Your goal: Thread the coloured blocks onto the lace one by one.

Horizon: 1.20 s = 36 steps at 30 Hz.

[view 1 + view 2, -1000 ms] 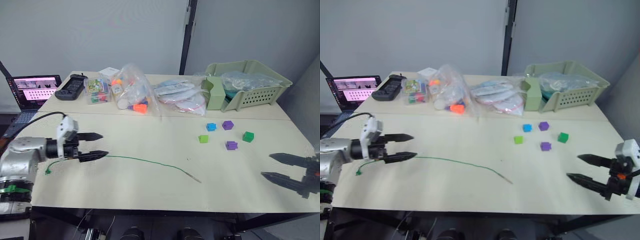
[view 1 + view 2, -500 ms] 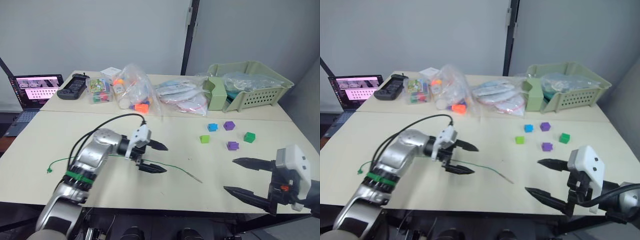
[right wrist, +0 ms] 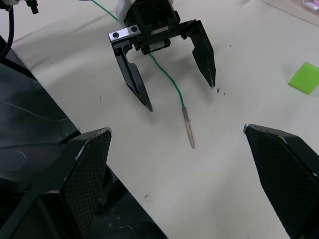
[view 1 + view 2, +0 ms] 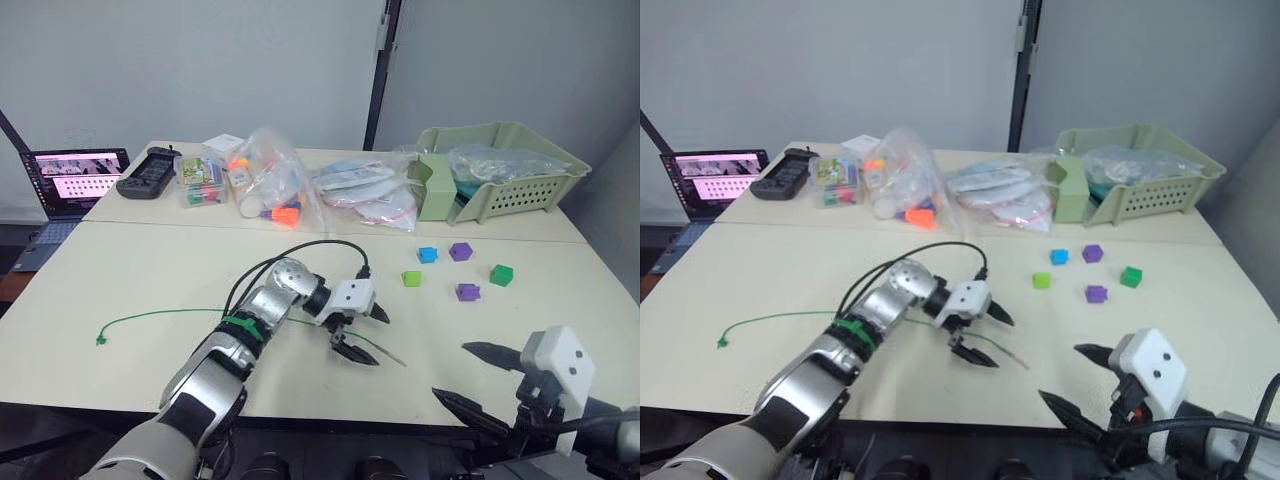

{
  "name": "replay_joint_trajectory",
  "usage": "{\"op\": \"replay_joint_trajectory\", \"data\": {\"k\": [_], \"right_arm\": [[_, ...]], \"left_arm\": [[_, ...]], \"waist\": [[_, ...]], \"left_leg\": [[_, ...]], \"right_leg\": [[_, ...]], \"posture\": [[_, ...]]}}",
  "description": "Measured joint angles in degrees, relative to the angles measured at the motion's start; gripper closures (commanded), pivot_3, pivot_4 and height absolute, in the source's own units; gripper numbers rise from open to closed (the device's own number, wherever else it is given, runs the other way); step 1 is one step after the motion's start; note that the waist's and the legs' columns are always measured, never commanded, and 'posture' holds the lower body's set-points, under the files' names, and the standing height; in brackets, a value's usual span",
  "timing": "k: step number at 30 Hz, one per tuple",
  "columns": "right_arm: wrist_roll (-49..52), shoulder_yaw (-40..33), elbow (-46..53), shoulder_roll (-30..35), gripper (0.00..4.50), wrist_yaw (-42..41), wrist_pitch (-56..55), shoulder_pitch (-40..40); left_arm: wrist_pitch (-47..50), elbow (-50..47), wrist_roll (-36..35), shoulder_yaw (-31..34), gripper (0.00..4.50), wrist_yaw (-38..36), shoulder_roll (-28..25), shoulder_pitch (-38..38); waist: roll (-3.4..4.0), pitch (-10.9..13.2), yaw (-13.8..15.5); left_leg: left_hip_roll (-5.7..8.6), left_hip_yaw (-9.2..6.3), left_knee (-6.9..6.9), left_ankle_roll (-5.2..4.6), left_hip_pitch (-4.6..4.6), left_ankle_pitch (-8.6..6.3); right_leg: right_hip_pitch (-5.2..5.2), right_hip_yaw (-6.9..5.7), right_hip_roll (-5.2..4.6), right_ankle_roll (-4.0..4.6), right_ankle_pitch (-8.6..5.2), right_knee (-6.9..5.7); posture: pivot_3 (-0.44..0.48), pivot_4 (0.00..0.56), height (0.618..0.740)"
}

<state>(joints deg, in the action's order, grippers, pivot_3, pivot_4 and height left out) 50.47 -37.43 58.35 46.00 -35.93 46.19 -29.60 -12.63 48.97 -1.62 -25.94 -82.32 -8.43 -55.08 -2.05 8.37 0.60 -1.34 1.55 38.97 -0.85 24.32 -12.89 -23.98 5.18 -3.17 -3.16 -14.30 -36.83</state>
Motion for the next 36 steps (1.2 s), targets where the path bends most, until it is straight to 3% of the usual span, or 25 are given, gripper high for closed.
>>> {"op": "replay_joint_trajectory", "data": {"k": [2, 9, 22, 30, 36], "right_arm": [[-1.18, 0.7, -0.07, -0.37, 0.01, 0.1, -0.83, -0.38], [-3.28, 1.4, -0.7, -0.53, 0.0, -0.17, -2.26, -0.67], [-4.87, 3.61, -2.71, 0.32, 0.0, -0.61, -2.33, 2.0], [-5.93, 5.11, -2.87, 0.69, 0.0, -0.48, -2.32, 2.9], [-6.5, 5.41, -3.82, 0.83, 0.0, -0.12, -2.09, 3.46]], "left_arm": [[-2.56, 3.93, 1.3, 0.15, 0.0, 0.58, 1.36, -1.12], [-7.69, 12.32, 3.93, 0.88, 2.1, 0.93, 3.67, -1.29], [-8.66, 17.41, 7.25, 2.54, 2.1, 2.92, 5.54, -4.05], [-8.69, 18.13, 9.81, 2.26, 4.48, 3.31, 5.58, -5.29], [-8.45, 18.13, 10.39, 2.61, 4.48, 3.25, 5.61, -5.56]], "waist": [[0.0, 0.0, -0.07], [0.0, 0.0, -0.02], [-0.02, 0.0, 0.07], [-0.03, 0.0, -0.09], [-0.04, -0.01, -0.1]], "left_leg": [[0.0, -0.01, -0.01, -0.01, -0.01, -0.01], [0.05, -0.04, 0.0, -0.01, 0.0, -0.01], [0.26, -0.25, 0.02, -0.03, -0.24, 0.0], [0.27, -0.3, -0.02, -0.04, -0.52, -0.01], [0.27, -0.31, -0.03, -0.06, -0.52, -0.02]], "right_leg": [[0.0, 0.0, 0.0, -0.01, 0.0, 0.0], [0.02, 0.0, -0.03, -0.03, -0.01, -0.01], [0.5, -0.02, -0.14, -0.2, -0.06, 0.11], [0.8, -0.04, -0.14, -0.3, -0.13, 0.16], [0.81, -0.03, -0.14, -0.27, -0.12, 0.16]], "posture": [[0.0, 0.15, 0.734], [0.0, 0.15, 0.734], [0.0, 0.15, 0.734], [0.0, 0.15, 0.734], [0.0, 0.15, 0.734]]}}
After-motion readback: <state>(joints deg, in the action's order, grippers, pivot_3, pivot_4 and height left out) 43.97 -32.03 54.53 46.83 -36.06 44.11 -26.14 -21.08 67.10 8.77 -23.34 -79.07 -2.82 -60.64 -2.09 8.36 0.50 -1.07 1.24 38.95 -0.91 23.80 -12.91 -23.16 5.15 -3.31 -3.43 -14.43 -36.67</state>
